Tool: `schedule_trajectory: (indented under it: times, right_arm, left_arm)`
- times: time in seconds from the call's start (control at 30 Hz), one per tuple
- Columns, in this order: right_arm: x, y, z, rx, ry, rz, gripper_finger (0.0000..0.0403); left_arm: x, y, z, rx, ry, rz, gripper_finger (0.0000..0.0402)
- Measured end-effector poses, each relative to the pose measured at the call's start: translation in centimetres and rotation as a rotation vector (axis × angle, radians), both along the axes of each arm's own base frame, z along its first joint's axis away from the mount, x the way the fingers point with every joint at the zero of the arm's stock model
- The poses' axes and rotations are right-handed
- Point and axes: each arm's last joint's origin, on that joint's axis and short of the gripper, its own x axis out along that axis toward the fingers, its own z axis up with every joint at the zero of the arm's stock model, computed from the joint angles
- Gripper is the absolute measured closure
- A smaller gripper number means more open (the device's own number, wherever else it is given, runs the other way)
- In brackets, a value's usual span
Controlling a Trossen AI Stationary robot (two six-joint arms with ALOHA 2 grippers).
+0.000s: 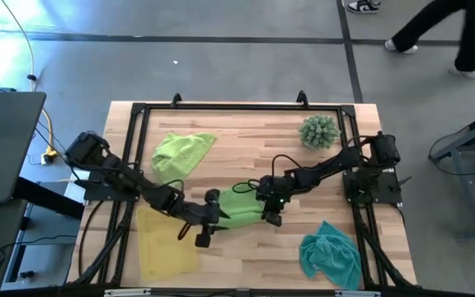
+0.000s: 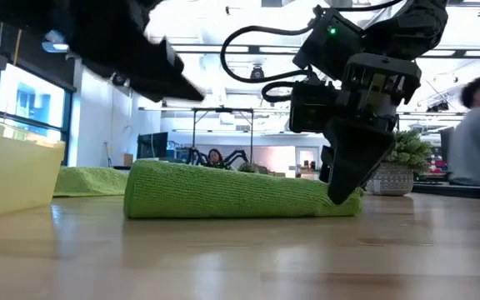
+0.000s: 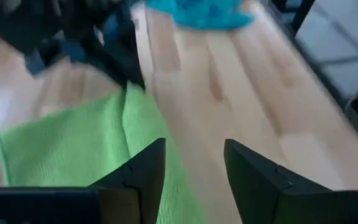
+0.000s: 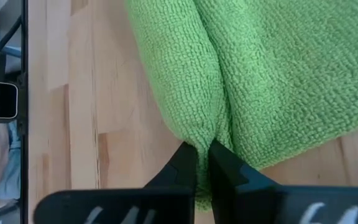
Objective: Roll microfiber towels into tight, uniform cylinder then place into a basket
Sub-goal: Roll the green microfiber towel
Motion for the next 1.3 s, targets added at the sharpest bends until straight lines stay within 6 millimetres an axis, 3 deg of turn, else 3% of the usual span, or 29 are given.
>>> schedule_trajectory:
  times: [0.4,0.97,1.13,1.3]
  right_arm:
    - [0.1,-0.4,0.1,0.019,0.011,-0.053,0.0399]
    - [1.0,-0.3,0.9,0.006,-0.128,-0.024,0.0388]
    - [1.1,-0.3,1.6,-0.103,-0.254,0.118,0.0333]
    - [0.9,-0.4,3.7,-0.207,-0.349,0.249,0.0267]
  left_arm:
    - [0.4,-0.9,-3.6,-0.004,0.091,0.019,0.0238]
    - [-0.7,-0.7,-5.5,-0.012,0.286,0.108,0.0241]
    - [-0.9,-0.7,-6.1,-0.021,0.331,0.094,0.0254]
    - [-0.9,-0.6,-6.0,-0.021,0.330,0.094,0.0263]
